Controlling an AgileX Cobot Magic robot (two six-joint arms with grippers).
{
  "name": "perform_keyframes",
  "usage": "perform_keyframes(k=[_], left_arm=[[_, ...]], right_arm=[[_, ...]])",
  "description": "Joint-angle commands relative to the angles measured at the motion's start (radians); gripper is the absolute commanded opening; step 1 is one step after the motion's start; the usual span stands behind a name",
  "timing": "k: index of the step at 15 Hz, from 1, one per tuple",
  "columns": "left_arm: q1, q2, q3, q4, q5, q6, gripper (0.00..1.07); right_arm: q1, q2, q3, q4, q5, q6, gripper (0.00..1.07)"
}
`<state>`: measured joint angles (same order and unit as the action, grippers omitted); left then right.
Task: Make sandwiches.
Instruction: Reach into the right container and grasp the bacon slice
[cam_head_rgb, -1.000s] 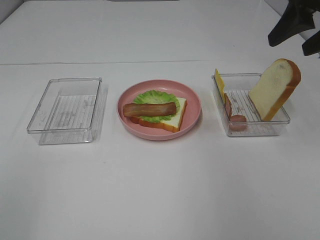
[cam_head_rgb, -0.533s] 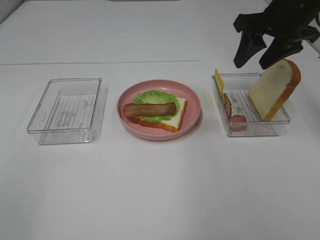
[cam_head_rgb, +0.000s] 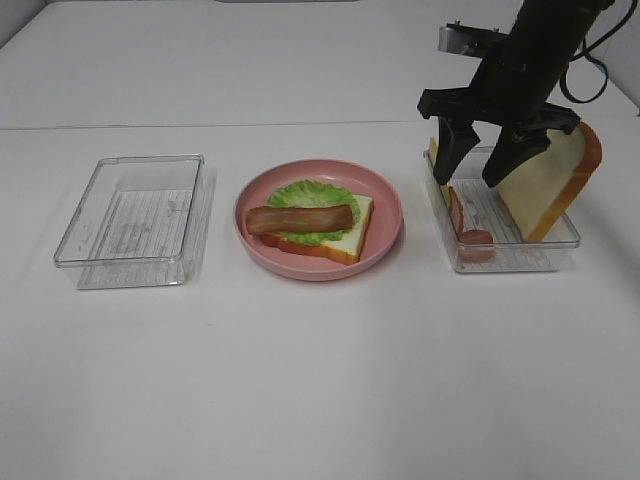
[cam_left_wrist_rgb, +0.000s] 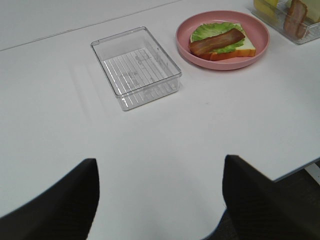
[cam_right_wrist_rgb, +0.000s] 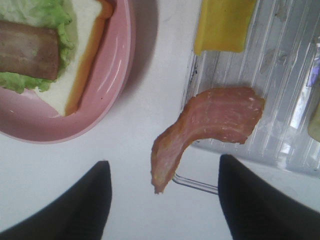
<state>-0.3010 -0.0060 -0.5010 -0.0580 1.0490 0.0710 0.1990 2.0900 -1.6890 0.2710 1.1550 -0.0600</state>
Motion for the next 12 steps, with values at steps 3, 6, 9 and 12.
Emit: perform_keyframes(k=[3, 6, 9, 12], left_arm=[[-0.001, -0.022, 0.001, -0.002, -0.009, -0.001, 0.68], [-0.001, -0.022, 0.001, -0.002, -0.009, -0.001, 0.68], [-0.001, -0.022, 0.001, -0.002, -0.009, -0.001, 0.68], [-0.001, -0.022, 0.001, -0.002, -0.009, -0.001, 0.68]], right_arm=[[0.0, 0.03, -0.007, 0.014, 0.0, 0.002, 0.54], [0.0, 0.05, -0.007, 0.037, 0.014, 0.002, 0.54], [0.0, 0.081, -0.007, 0.042, 0.01, 0.002, 0.51], [0.0, 0.088, -0.007, 0.042, 0.015, 0.007, 0.25]])
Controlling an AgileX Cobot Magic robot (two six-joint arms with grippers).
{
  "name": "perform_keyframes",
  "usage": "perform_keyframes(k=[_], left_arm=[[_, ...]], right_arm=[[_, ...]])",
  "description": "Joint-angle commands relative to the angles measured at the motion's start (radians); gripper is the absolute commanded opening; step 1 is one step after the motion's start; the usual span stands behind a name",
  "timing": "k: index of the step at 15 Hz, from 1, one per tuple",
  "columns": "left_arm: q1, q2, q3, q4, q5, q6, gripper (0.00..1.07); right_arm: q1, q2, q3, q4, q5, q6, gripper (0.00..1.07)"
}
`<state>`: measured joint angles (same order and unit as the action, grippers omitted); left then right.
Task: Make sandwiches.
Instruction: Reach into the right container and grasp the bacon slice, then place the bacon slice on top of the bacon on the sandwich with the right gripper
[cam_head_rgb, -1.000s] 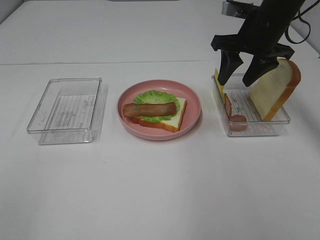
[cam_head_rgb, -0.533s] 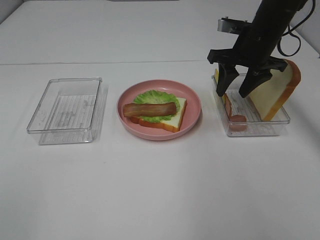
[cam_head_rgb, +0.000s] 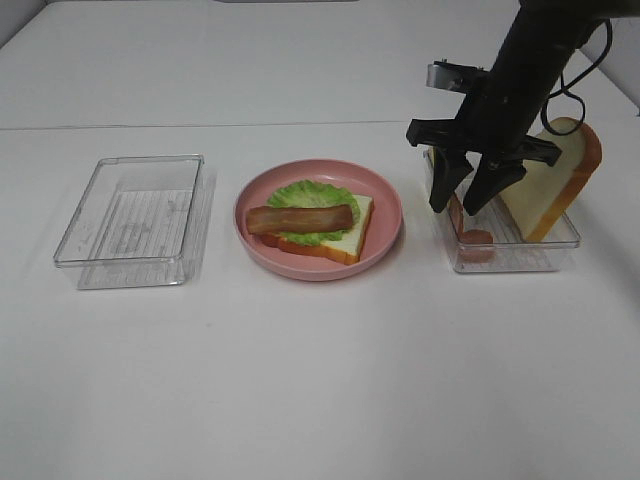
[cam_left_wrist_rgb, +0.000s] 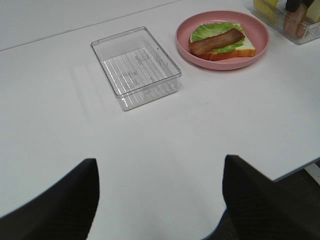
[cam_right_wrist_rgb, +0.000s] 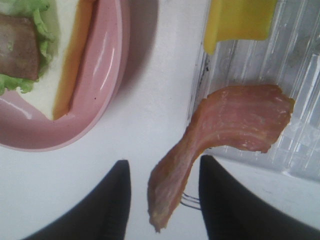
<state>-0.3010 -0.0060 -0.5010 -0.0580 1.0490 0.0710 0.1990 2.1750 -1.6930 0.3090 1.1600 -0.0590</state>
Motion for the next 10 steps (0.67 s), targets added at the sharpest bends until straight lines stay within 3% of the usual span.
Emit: perform_keyframes(k=[1, 2, 3, 10], left_arm=[[-0.001, -0.022, 0.001, -0.002, -0.009, -0.001, 0.68], [-0.001, -0.022, 0.001, -0.002, -0.009, -0.001, 0.68], [-0.001, -0.022, 0.001, -0.002, -0.009, -0.001, 0.68], [-0.001, -0.022, 0.001, -0.002, -0.009, -0.001, 0.68]], right_arm=[[0.0, 0.003, -0.003, 0.004, 0.01, 0.008, 0.21], [0.0, 0.003, -0.003, 0.004, 0.012, 0.015, 0.05], [0.0, 0.003, -0.003, 0.004, 0.024, 0.015, 0.0], [0.0, -0.136, -0.007, 0.004, 0.077, 0.023, 0.0]])
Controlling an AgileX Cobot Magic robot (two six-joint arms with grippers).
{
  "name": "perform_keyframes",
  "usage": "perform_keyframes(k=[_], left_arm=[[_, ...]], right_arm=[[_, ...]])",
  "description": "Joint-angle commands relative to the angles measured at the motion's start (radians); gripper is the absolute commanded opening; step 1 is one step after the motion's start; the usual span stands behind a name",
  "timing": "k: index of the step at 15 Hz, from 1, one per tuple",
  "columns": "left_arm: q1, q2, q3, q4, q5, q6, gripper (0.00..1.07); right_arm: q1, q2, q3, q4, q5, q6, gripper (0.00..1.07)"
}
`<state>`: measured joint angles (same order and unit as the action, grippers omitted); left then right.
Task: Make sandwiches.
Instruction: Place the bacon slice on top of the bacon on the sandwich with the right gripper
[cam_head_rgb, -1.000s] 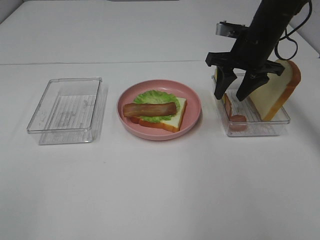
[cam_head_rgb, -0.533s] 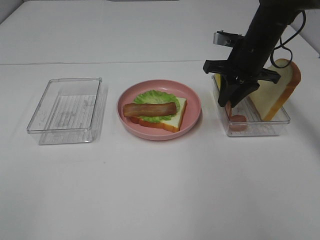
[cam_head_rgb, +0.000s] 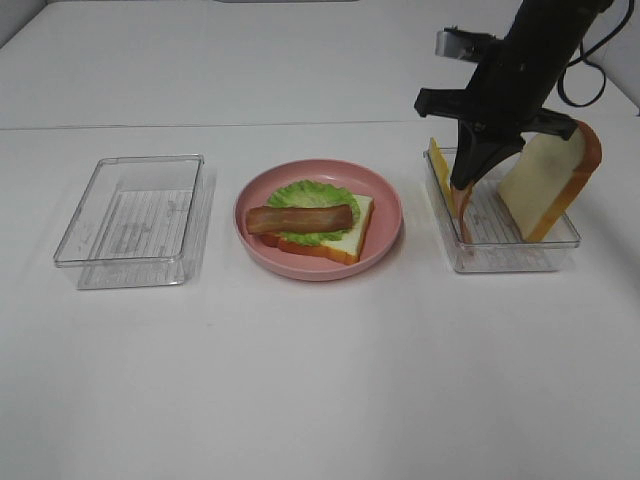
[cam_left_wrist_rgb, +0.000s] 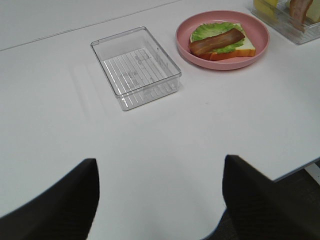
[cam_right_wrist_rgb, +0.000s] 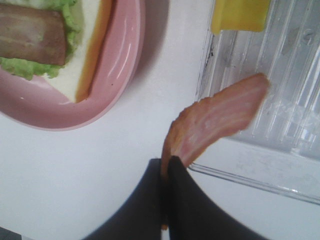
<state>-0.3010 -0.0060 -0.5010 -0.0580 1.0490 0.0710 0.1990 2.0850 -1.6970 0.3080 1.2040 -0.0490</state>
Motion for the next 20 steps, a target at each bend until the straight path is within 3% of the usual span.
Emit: perform_keyframes(k=[1, 5, 8, 14, 16, 18, 20], left_arm=[[-0.001, -0.022, 0.001, -0.002, -0.009, -0.001, 0.68], [-0.001, -0.022, 0.001, -0.002, -0.009, -0.001, 0.68], [-0.001, -0.022, 0.001, -0.002, -0.009, -0.001, 0.68], [-0.001, -0.022, 0.001, -0.002, -0.009, -0.001, 0.68], [-0.001, -0.022, 0.001, -0.002, -0.009, -0.001, 0.68], [-0.001, -0.022, 0.001, -0.002, -0.009, -0.001, 0.68], [-0.001, -0.022, 0.001, -0.002, -0.009, -0.001, 0.68]], right_arm=[[0.0, -0.089, -0.003, 0.013, 0.049, 0.022, 0.0], [0.0, -0.212, -0.003, 0.171, 0.062, 0.003, 0.0], [0.026, -0.203, -0.003, 0.336, 0.036, -0.056, 0.0], [0.216, -0.103, -0.003, 0.392, -0.245, -0.067, 0.0], [0.28, -0.013, -0.003, 0.505, -0.397, -0.086, 0.0], [0.291, 0.041, -0.003, 0.583, -0.459, -0.156, 0.0], [0.287, 0.07, -0.003, 0.569, -0.468, -0.173, 0.0]])
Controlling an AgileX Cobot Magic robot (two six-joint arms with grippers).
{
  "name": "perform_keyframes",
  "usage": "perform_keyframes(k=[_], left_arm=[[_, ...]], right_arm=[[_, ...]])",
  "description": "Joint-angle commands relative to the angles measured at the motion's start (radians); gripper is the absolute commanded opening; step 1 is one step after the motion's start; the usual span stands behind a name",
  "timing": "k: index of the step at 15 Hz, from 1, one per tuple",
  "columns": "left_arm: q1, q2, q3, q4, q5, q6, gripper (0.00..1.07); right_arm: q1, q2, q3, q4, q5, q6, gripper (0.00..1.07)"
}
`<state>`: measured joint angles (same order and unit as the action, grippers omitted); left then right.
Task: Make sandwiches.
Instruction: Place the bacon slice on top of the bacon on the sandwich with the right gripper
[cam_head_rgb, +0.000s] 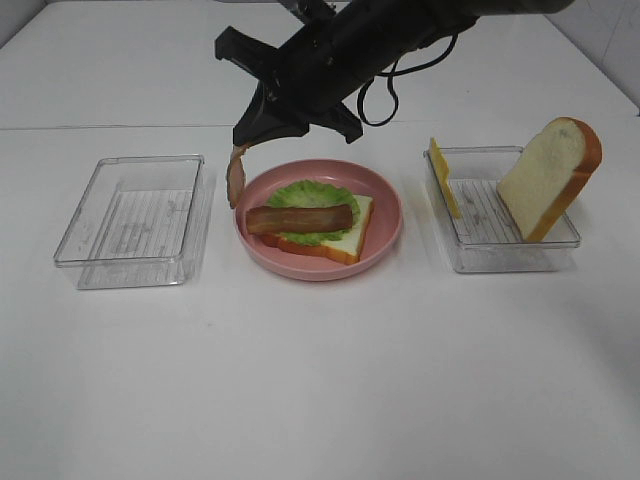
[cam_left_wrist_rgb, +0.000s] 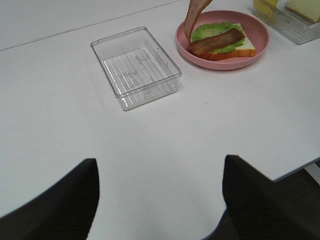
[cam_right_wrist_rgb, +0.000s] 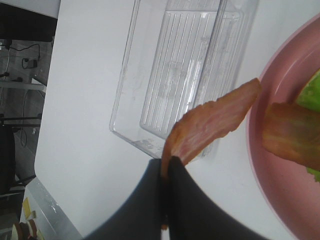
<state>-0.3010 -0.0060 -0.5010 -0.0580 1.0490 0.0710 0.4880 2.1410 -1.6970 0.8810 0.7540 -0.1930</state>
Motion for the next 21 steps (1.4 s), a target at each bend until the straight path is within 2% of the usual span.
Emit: perform_keyframes(k=[1, 7, 8, 10, 13, 15, 18, 19, 21], left_arm=[[-0.001, -0.022, 0.001, -0.002, -0.009, -0.001, 0.68], [-0.001, -0.022, 0.001, -0.002, -0.009, -0.001, 0.68], [-0.001, -0.022, 0.001, -0.002, -0.009, -0.001, 0.68], [-0.001, -0.022, 0.001, -0.002, -0.009, -0.001, 0.68], [-0.001, -0.022, 0.001, -0.002, -0.009, -0.001, 0.68], [-0.001, -0.022, 0.001, -0.002, -0.009, -0.001, 0.68], [-0.001, -0.022, 0.001, -0.002, -0.009, -0.001, 0.68], [-0.001, -0.022, 0.001, -0.002, -0.009, -0.001, 0.68], [-0.001, -0.022, 0.001, -0.002, -0.009, -0.001, 0.68]], right_arm=[[-0.012, 0.02, -0.003, -0.038, -0.02, -0.028, 0.0], [-0.046, 0.022, -0.003, -0.241, 0.001, 0.111, 0.0], [-0.053, 0.02, -0.003, -0.321, 0.021, 0.163, 0.0], [-0.06, 0.02, -0.003, -0.393, 0.064, 0.214, 0.0], [-0.06, 0.02, -0.003, -0.431, 0.079, 0.246, 0.0], [-0.06, 0.02, -0.003, -0.463, 0.079, 0.271, 0.15], [-0.06, 0.02, -0.003, -0.475, 0.085, 0.273, 0.62], [-0.06, 0.018, -0.003, -0.475, 0.094, 0.272, 0.71], [-0.06, -0.005, -0.003, -0.515, 0.12, 0.268, 0.74]])
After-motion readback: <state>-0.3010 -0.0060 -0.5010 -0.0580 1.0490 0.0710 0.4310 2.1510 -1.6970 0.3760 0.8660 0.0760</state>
